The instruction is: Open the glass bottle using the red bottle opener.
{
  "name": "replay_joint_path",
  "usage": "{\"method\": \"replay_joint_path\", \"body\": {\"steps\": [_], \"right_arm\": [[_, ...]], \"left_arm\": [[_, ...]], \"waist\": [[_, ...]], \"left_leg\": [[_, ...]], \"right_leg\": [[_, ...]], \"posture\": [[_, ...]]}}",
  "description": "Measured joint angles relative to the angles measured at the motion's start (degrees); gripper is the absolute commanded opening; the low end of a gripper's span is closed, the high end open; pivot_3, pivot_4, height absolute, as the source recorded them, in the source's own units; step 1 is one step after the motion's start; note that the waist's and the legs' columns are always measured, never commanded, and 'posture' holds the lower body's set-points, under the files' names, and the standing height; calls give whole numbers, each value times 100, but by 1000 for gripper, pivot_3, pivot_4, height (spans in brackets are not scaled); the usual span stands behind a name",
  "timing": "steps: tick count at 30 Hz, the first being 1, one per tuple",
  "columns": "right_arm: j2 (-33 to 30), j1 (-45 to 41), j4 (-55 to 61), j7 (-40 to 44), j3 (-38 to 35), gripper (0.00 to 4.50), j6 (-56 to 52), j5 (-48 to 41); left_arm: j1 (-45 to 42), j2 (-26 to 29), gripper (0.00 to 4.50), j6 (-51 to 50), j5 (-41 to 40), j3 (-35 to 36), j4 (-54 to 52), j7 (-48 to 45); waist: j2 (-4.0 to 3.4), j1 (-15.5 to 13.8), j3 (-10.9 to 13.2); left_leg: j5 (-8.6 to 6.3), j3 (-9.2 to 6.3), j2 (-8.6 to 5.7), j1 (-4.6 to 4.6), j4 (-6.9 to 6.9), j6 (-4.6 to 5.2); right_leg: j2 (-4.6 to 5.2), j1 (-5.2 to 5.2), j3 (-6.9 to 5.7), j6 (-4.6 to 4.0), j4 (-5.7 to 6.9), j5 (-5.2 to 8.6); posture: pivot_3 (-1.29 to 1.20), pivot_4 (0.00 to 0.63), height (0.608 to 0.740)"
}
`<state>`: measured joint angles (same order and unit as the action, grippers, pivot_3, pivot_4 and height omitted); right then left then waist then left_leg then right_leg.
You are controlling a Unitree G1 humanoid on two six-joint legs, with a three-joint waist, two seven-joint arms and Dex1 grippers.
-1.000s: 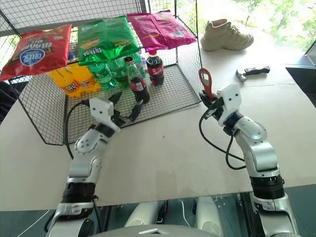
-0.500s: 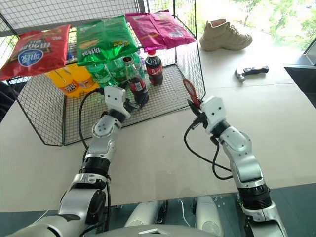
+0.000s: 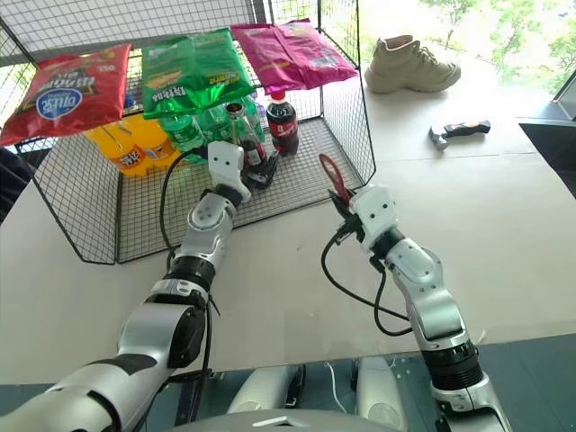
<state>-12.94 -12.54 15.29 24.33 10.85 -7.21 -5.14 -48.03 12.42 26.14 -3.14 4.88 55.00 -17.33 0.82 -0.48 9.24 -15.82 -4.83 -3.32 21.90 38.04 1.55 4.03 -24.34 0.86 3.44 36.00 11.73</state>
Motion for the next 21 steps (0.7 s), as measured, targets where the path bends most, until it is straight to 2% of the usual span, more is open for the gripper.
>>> {"method": "replay_joint_path", "body": {"steps": [1,2,3,4,5,10,13,16,21], "right_arm": [[2,7,0,2,1,0,0,15],[2,17,0,1,1,0,0,23],[0,31,0,1,1,0,0,27],[-1,48,0,2,1,0,0,35],[-1,51,0,2,1,0,0,41],[-59,55,-1,6,-15,0,4,66],[-204,17,-31,8,-154,0,10,61],[-406,-139,-164,-11,-573,0,12,13],[-589,-311,-416,-27,-1040,0,43,-48]], "left_arm": [[-46,1,3918,80,22,-1,105,-1],[-72,4,3840,113,22,8,197,0],[-81,15,3256,127,23,7,240,-6],[-90,19,2896,184,23,7,302,-36],[-90,19,2828,209,23,7,317,-45],[-55,17,2832,249,17,8,288,-175],[254,-89,2832,80,-298,2,-234,-720],[940,-248,2832,-608,-812,-243,-1594,-1626],[1749,-209,2832,-1839,-1304,-749,-3413,-2463]], "waist": [[0,4,0],[0,8,0],[0,10,0],[0,10,0],[0,9,0],[0,11,0],[0,9,0],[0,28,0],[0,118,0]], "left_leg": [[0,0,-1,1,2,0],[0,0,-1,1,3,0],[0,0,-1,1,3,0],[0,-1,-1,2,4,0],[0,-2,-1,2,6,0],[0,-1,-2,2,17,1],[-1,-2,-2,6,21,1],[-2,0,7,9,22,4],[-2,2,19,6,20,4]], "right_leg": [[0,0,0,0,0,0],[0,0,1,1,0,-1],[0,0,1,1,0,-1],[0,0,0,1,1,-1],[0,0,0,1,2,-1],[0,1,1,2,15,-1],[3,1,2,2,17,-1],[4,0,5,2,13,-1],[-1,-2,10,2,20,-1]], "posture": [[0,150,740],[0,150,740],[0,150,740],[0,150,740],[0,150,740],[0,150,740],[0,150,740],[0,150,740],[0,150,740]]}}
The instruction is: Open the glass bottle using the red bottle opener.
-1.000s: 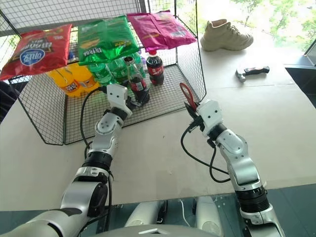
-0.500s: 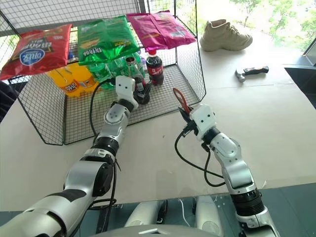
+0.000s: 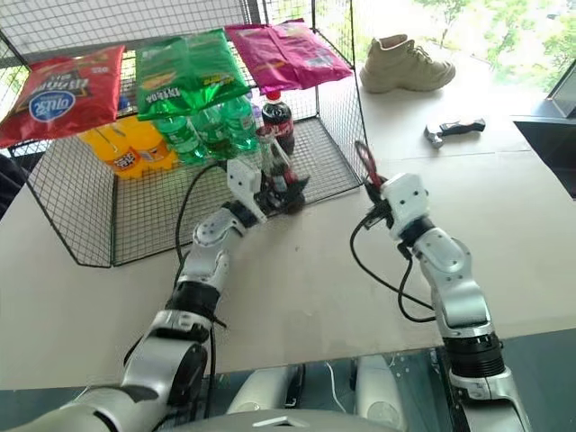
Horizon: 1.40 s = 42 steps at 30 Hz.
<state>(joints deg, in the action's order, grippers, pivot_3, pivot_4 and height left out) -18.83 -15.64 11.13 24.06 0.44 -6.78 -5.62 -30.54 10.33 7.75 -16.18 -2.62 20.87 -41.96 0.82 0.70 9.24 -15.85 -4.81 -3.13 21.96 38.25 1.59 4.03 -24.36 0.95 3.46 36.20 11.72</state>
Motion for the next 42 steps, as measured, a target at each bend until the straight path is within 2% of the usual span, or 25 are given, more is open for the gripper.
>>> {"method": "replay_joint_path", "body": {"steps": [3,5,10,17,19,21,32,42], "right_arm": [[-53,-123,-164,4,-150,0,45,-20],[-65,-199,-226,4,-181,0,61,-31],[-54,-326,-240,-6,-213,0,62,-101],[-84,-355,-240,2,-209,0,74,-91],[-108,-355,-240,16,-192,0,80,-77],[-124,-355,-240,26,-186,0,94,-34],[-201,-386,-437,70,-187,0,284,14],[-198,-397,-550,72,-139,0,349,39]], "left_arm": [[433,210,2832,-555,-192,-321,-992,-444],[598,309,2832,-637,-166,-504,-1203,-599],[779,440,2832,-441,239,-783,-1264,-701],[792,288,2832,-187,314,-801,-1129,-648],[827,255,3855,-136,310,-787,-1122,-631],[829,221,4452,-111,274,-739,-1120,-635],[826,174,4452,-59,-26,-545,-1478,-588],[826,212,4452,-433,-356,-515,-1861,-703]], "waist": [[-2,39,-1],[-2,32,-1],[-1,5,-1],[-2,-6,-1],[-2,-12,-1],[-2,-10,-1],[-2,-5,-1],[-2,-3,-1]], "left_leg": [[0,15,7,-14,0,0],[0,16,7,-17,2,1],[0,17,5,-20,6,1],[0,16,4,-20,7,1],[0,15,3,-20,8,1],[0,15,2,-21,8,1],[0,15,3,-21,8,1],[0,15,3,-21,8,1]], "right_leg": [[-4,1,15,-1,15,0],[-6,2,16,-1,20,0],[-4,4,17,-1,27,0],[-2,6,16,-1,26,0],[-1,8,16,-1,26,0],[-1,9,16,-1,25,0],[-1,10,16,-1,25,0],[-2,10,15,-1,25,0]], "posture": [[0,150,740],[0,150,740],[0,150,740],[0,150,740],[0,150,740],[0,150,740],[0,150,740],[0,150,740]]}}
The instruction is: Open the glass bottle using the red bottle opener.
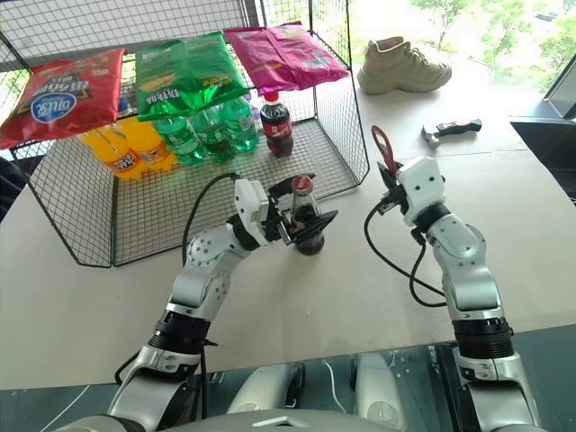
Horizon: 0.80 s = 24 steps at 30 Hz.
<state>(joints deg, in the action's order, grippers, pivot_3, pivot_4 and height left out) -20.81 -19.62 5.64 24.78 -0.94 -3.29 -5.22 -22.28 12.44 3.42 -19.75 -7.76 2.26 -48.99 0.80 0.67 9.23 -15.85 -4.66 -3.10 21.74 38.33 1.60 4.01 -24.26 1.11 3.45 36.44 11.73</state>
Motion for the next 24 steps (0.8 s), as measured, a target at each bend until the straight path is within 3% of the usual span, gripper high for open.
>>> {"method": "replay_joint_path", "body": {"steps": [15,18,20,24], "right_arm": [[79,-53,-79,6,64,0,108,3],[104,-58,-79,22,150,0,116,12],[111,-58,-79,64,234,0,128,35],[98,-78,-75,128,337,0,169,91]], "left_arm": [[10,50,4452,-209,-128,17,-185,-89],[9,47,3317,-208,-127,18,-185,-91],[8,41,2233,-206,-158,14,-187,-113],[6,42,2132,-195,-168,6,-191,-140]], "waist": [[0,0,0],[0,0,0],[0,1,0],[0,1,0]], "left_leg": [[0,-1,0,0,0,0],[0,0,0,0,0,0],[0,0,0,0,0,0],[0,-1,0,-1,0,0]], "right_leg": [[0,1,0,0,-2,0],[0,1,0,0,-3,0],[0,1,0,0,-2,0],[0,1,-1,0,-2,0]], "posture": [[0,150,740],[0,150,740],[0,150,740],[0,150,740]]}}
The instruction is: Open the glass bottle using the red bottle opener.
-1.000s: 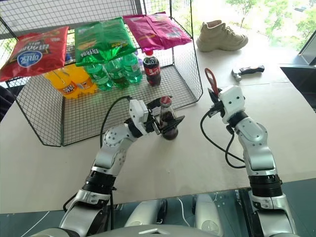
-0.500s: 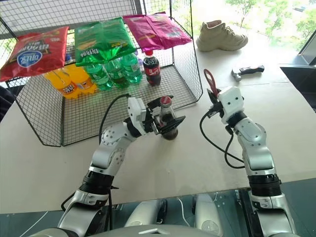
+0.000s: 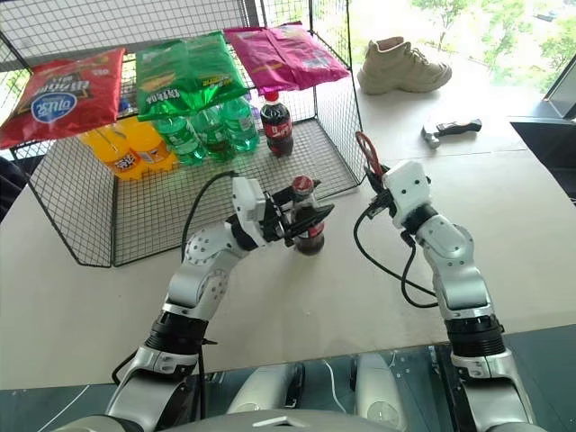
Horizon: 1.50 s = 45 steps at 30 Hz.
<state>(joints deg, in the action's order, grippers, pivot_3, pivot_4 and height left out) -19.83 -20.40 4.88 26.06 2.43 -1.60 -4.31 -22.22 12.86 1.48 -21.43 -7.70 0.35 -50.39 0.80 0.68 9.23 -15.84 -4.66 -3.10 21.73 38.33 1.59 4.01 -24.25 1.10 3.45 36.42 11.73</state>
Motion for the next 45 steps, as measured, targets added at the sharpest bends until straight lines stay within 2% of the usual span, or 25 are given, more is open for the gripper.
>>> {"method": "replay_joint_path", "body": {"steps": [7,11,17,28,35,45], "right_arm": [[-193,-12,192,178,470,0,392,536],[-396,-12,327,235,1010,0,1175,1321],[-553,-100,205,19,1056,0,1696,1966],[-505,-596,-953,-927,1171,0,3096,2954],[-58,-926,-2102,-1429,1363,0,3812,3097],[-95,-1196,-2544,-1922,1443,0,4164,3467]], "left_arm": [[2,21,2132,5,3,-11,0,-4],[6,24,2132,5,4,-13,0,25],[19,29,2132,20,12,-10,0,20],[24,38,2132,-22,-4,38,18,30],[31,42,2132,-117,-1,52,19,8],[31,55,2132,-147,-8,64,16,2]], "waist": [[0,1,0],[0,0,0],[2,-4,-1],[2,5,-1],[2,9,-1],[1,7,-1]], "left_leg": [[0,0,0,0,0,0],[0,-1,-1,-1,0,-1],[1,-1,-2,-3,2,-1],[1,1,-2,-22,1,-2],[-3,3,-1,-88,-6,5],[-1,1,-1,-93,-6,2]], "right_leg": [[0,0,-1,0,-1,0],[0,1,-2,0,-1,0],[1,3,-2,0,-1,0],[-1,21,-1,-1,-1,1],[-2,87,2,-1,-7,2],[-3,90,4,-1,-8,2]], "posture": [[0,150,740],[0,150,740],[0,150,740],[0,150,740],[0,150,740],[0,150,740]]}}
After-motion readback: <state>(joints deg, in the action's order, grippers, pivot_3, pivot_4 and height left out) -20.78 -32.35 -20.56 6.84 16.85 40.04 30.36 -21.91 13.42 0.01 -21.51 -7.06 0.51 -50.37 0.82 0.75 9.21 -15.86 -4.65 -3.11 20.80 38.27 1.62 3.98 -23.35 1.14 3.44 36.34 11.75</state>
